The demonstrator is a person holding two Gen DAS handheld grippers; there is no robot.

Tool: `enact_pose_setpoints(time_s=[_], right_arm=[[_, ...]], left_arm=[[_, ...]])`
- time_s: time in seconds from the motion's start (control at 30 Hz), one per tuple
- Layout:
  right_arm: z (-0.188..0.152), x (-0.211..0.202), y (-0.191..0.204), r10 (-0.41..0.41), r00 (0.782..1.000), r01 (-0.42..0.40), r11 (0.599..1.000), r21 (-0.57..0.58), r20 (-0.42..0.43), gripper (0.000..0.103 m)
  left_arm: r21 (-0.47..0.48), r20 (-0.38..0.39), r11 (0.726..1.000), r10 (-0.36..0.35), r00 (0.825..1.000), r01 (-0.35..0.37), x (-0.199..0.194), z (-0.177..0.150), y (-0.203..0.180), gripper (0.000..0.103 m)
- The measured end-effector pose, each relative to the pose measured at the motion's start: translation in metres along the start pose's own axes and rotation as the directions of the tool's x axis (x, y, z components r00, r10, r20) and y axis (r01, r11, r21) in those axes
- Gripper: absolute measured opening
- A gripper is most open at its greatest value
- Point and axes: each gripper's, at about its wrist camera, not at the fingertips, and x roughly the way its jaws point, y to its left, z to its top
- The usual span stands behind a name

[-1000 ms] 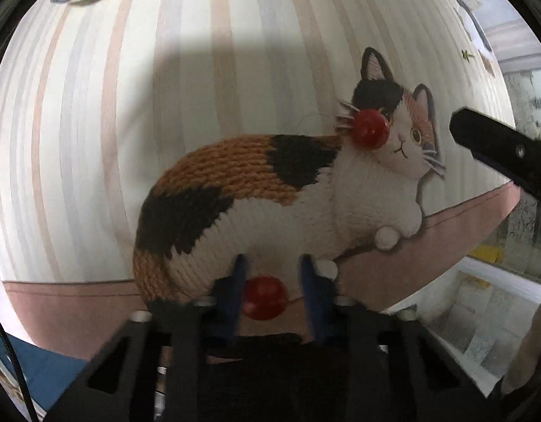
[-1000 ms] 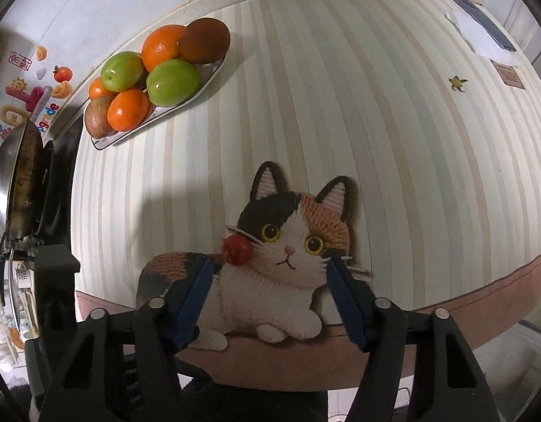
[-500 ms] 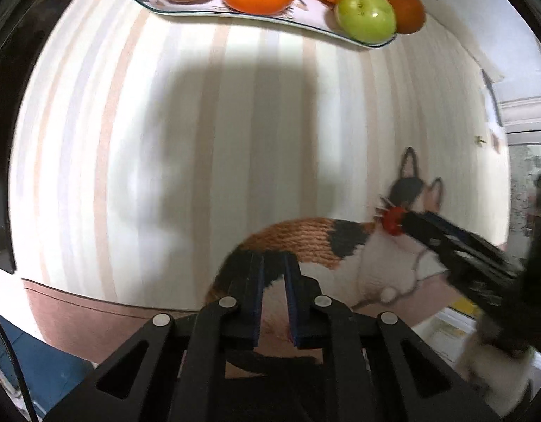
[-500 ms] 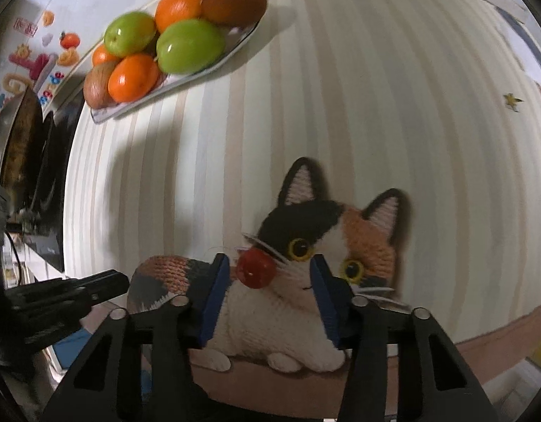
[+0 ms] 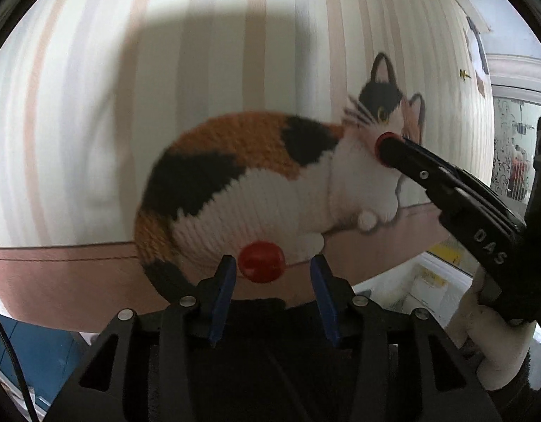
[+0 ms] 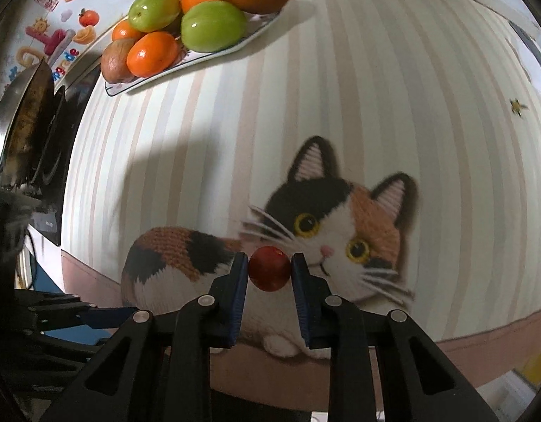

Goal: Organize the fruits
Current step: 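Grasp the red cherry tomato on the cat mat with the right tool, then carry the red cherry tomato to the plate and release it beside the apple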

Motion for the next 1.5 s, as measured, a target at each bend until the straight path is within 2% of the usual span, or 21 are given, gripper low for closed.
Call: enact_pose_setpoints(time_s=[0.3,0.4,0.5,0.67,0.87,1.1,1.23,1.4,1.5], right_arm=[[-0.008,0.002,-0.010,0.005,1.000,-0.004,1.000,0.029,-0.011,0.027],[-0.008,0.001,-0.011,0.006,1.000,-0.006,1.000,0.028,-0.008,0.027],[-0.006,-0.002,-0.010,0.006,1.000,-0.006,1.000,0.029,-0.001,0.027],[-0.002,-0.009,-0.011,0.015,1.000,-0.015,0.999,0.033,0.017,0.027],[0.009,-0.021,-0.009,0.041,0.998,-0.043,0.999,0.033,0.043,0.027],[0.024,-0.033,-0.001,0.112,0.991,-0.114,0.993,0.028,0.067,0.027],[0.037,-0.037,0.011,0.176,0.982,-0.178,0.984,0.013,0.074,0.027],[0.062,-0.036,0.044,0.247,0.964,-0.244,0.969,-0.037,0.104,0.027],[0.083,-0.032,0.072,0.280,0.951,-0.274,0.960,-0.062,0.130,0.027]], left_arm=[[0.037,-0.008,0.999,0.040,0.999,-0.040,0.013,0.008,-0.016,0.040],[0.057,0.010,0.995,0.077,0.997,-0.077,0.017,0.011,-0.023,0.028],[0.060,0.019,0.996,0.071,0.997,-0.072,0.016,0.011,-0.026,0.027],[0.050,0.065,0.996,0.072,0.995,-0.075,0.000,0.013,-0.025,0.027],[0.005,0.149,0.999,0.036,0.988,-0.037,-0.041,0.019,-0.009,0.027],[-0.067,0.263,0.997,-0.009,0.965,0.028,-0.099,0.019,0.017,0.027],[-0.101,0.334,0.993,-0.026,0.942,0.063,-0.129,0.019,0.024,0.027],[-0.164,0.424,0.982,-0.016,0.906,0.094,-0.150,0.050,0.046,0.027],[-0.195,0.455,0.976,0.006,0.891,0.093,-0.165,0.070,0.063,0.027]])
